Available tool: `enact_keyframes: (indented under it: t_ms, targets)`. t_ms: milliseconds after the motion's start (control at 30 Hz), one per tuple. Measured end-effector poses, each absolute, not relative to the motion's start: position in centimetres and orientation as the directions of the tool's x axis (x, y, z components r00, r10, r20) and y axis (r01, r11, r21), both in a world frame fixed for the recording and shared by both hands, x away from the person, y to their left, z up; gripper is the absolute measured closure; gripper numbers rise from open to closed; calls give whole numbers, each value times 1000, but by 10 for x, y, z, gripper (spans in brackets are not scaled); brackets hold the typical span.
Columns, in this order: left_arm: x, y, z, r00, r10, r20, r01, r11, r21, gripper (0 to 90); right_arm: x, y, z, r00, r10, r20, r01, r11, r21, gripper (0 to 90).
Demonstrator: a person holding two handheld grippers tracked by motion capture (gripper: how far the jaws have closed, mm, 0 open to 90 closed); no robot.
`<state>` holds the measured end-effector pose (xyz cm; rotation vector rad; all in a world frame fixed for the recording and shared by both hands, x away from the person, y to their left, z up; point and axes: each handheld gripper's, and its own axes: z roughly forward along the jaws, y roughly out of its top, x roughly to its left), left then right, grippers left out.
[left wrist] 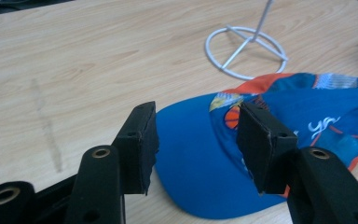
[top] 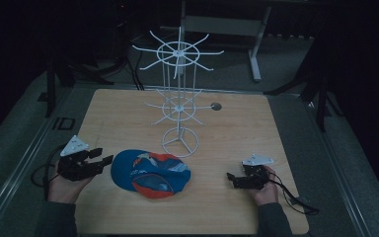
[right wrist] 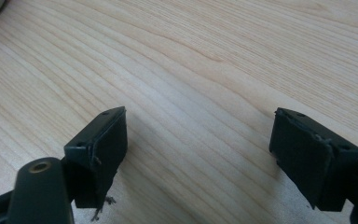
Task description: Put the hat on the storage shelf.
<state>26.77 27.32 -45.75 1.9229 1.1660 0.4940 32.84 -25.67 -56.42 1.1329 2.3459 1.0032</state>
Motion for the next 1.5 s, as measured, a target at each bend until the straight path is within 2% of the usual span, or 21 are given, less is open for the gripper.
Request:
enact_keyframes:
  t_ms: [733, 1500]
  targets:
    - [283, 246, -452, 578, 813, -73, 530, -306, 791, 415, 328, -257, -564, -621, 784, -4, 538, 430, 725, 186]
    - [297, 189, -459, 745, 664, -64, 465, -447, 764, 299, 328, -257, -564, -620, 784, -4, 539, 430, 725, 186]
